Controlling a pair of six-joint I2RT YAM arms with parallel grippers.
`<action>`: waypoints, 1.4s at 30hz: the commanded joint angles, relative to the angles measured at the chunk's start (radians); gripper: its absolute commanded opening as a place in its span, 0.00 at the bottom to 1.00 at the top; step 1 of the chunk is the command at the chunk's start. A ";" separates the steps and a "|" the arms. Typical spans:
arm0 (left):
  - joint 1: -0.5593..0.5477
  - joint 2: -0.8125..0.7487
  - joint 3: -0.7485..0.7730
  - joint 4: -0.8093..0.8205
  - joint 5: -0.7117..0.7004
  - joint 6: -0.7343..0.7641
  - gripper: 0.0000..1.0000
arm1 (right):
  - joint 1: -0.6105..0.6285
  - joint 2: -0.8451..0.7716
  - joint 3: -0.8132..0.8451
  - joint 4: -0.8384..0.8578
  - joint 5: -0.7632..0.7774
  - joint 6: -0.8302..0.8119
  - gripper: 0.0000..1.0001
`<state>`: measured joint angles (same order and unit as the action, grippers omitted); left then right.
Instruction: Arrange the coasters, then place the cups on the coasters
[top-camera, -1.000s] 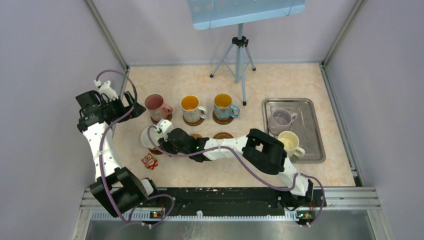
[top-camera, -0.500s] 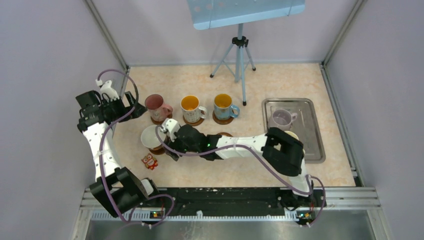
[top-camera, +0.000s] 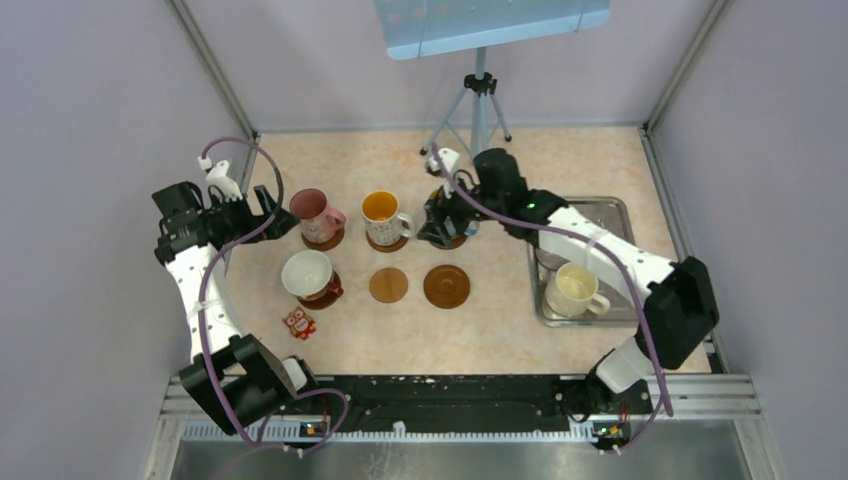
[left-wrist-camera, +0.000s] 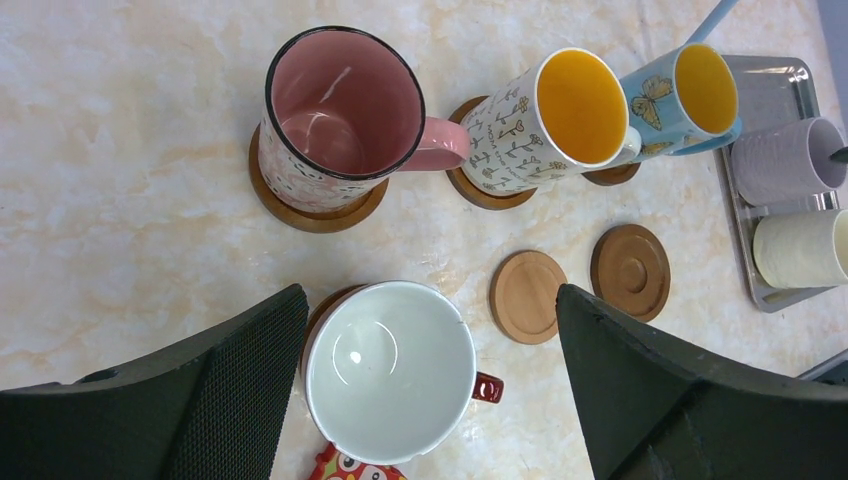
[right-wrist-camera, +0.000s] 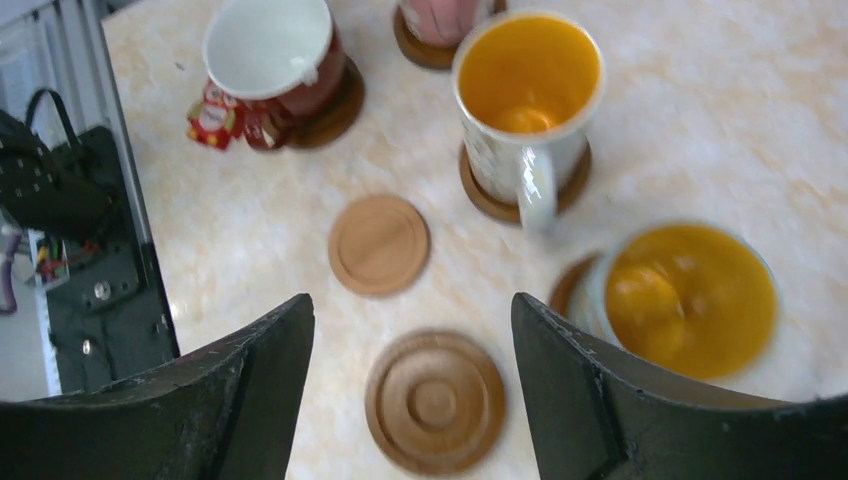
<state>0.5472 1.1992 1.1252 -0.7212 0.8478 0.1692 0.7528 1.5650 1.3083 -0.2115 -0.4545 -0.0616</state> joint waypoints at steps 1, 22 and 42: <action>-0.001 -0.029 -0.006 0.006 0.040 0.034 0.99 | -0.149 -0.147 -0.034 -0.259 -0.168 -0.154 0.71; -0.012 -0.060 -0.047 -0.052 0.063 0.151 0.99 | -1.146 0.120 0.365 -0.938 -0.231 -1.144 0.74; -0.041 -0.042 -0.049 -0.069 0.074 0.136 0.99 | -1.161 0.273 0.349 -1.012 -0.280 -1.634 0.74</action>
<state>0.5102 1.1652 1.0737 -0.7868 0.8967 0.3016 -0.4080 1.8023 1.6424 -1.2156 -0.6628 -1.5887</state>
